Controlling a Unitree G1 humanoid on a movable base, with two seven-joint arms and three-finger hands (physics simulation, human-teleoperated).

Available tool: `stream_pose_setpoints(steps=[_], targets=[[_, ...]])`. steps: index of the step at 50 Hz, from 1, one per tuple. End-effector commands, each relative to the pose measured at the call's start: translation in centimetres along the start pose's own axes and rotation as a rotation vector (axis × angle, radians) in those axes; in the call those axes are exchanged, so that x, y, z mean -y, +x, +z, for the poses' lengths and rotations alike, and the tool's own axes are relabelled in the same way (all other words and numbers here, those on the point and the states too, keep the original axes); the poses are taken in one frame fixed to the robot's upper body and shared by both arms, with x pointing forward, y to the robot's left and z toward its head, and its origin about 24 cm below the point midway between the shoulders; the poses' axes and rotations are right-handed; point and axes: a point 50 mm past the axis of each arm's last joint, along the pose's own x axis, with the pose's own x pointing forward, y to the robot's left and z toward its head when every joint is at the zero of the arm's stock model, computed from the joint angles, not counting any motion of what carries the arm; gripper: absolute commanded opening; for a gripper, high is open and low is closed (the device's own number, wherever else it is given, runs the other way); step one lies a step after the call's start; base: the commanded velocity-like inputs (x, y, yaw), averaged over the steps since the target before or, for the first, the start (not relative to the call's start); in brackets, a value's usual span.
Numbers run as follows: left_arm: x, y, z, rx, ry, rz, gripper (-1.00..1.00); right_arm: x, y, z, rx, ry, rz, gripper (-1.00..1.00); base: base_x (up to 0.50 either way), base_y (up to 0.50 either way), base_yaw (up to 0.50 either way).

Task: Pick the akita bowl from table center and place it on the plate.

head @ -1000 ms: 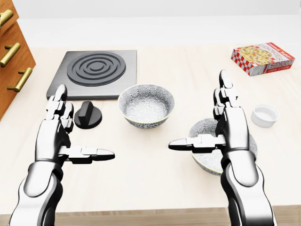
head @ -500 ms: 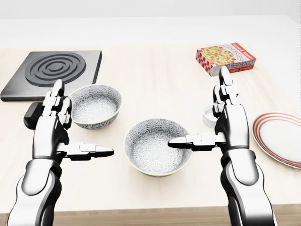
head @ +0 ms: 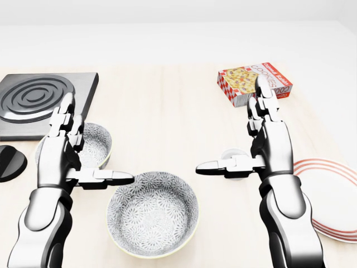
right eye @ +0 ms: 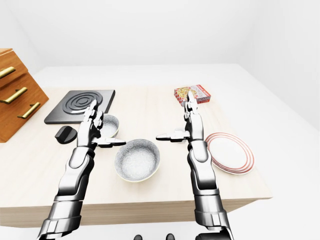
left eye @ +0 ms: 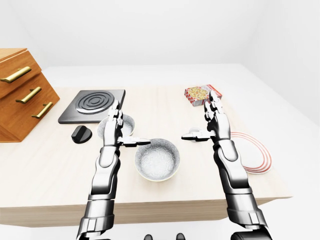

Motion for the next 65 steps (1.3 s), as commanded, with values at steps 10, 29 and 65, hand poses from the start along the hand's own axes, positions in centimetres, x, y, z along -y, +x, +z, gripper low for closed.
stream_pose_setpoints(steps=[10, 29, 65], targets=[[-3.8, 2.3, -0.2, -0.053, 0.239, 0.072, 1.0, 0.0, 0.0, 0.0, 0.001, -0.007, 0.01, 1.0, 0.0, 0.0, 0.0], [-6.5, 4.1, -3.6, -0.202, 0.918, 0.045, 1.0, 0.5, -0.5, 0.0, 0.002, -0.015, 0.008, 1.0, 0.0, 0.0, 0.0], [-4.9, 4.7, -7.4, -0.366, 1.359, -0.136, 0.87, -0.3, -0.2, -0.6, -0.023, -0.017, 0.024, 1.0, 0.0, 0.0, 0.0]])
